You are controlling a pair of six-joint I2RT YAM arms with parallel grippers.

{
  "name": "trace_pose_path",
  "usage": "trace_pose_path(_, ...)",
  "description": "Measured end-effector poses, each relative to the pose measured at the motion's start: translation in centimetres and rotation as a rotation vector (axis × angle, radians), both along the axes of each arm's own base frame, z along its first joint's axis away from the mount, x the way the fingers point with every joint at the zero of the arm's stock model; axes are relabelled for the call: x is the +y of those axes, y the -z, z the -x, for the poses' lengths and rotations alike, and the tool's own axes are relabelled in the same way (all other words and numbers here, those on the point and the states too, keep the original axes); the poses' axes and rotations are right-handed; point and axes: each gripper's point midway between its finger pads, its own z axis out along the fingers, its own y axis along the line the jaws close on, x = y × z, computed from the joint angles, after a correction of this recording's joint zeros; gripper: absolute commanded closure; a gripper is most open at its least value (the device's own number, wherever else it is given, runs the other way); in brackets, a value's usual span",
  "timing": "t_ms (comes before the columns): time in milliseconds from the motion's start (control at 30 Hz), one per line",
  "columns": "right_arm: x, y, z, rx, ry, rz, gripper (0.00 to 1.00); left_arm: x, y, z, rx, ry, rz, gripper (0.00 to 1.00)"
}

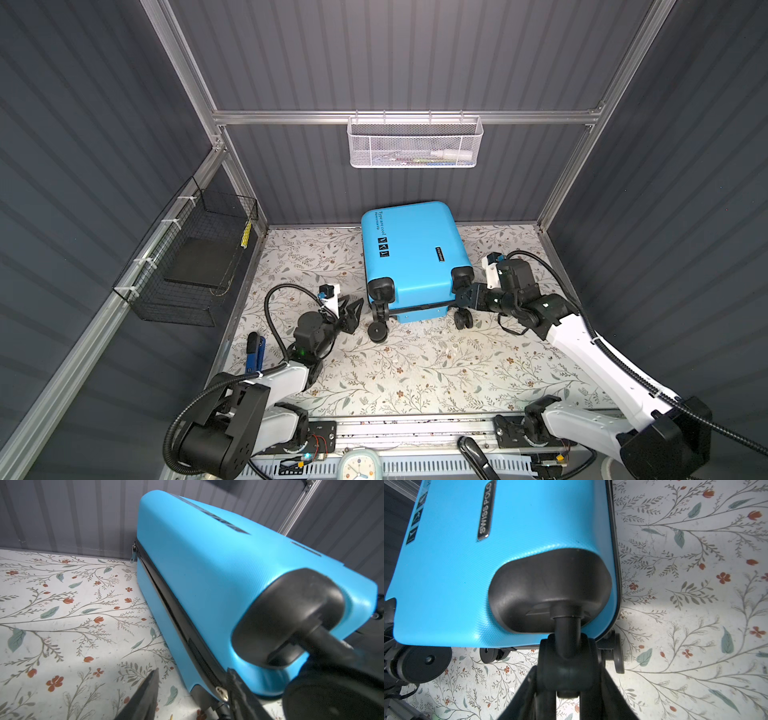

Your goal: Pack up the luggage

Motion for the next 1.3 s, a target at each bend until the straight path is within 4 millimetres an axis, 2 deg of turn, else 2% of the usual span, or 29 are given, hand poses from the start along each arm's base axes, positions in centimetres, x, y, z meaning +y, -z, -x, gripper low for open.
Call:
trace_pose_path(67,0.0,0.0,0.0,0.001,-0.001,0.000,1.00,-0.2,-0.1,-0.1,0.027,0.004,0.018,0.44)
trace_pose_path(400,0.0,0.0,0.0,0.002,-0.001,-0.001,1.00,-1.4,2.4,-1.3,0.217,0.031,0.037,0.43)
trace_pose_path(733,-0.2,0.0,-0.2,-0.002,0.007,0.000,1.00,-1.8,2.4,-1.6,0.233,0.038,0.062,0.44)
trace_pose_path(833,-0.1,0.0,-0.2,-0.002,0.007,0.000,1.00,-1.8,2.4,-1.3,0.235,0.041,0.073,0.45)
trace_pose_path(1067,-0.1,0.1,-0.2,-0.001,0.007,0.000,1.00,-2.5,2.5,0.7,0.256,0.094,0.094,0.45)
trace_pose_path(1300,-0.1,0.1,-0.3,0.000,0.006,0.000,1.00,-2.7,2.8,1.1,0.275,0.107,0.092,0.45)
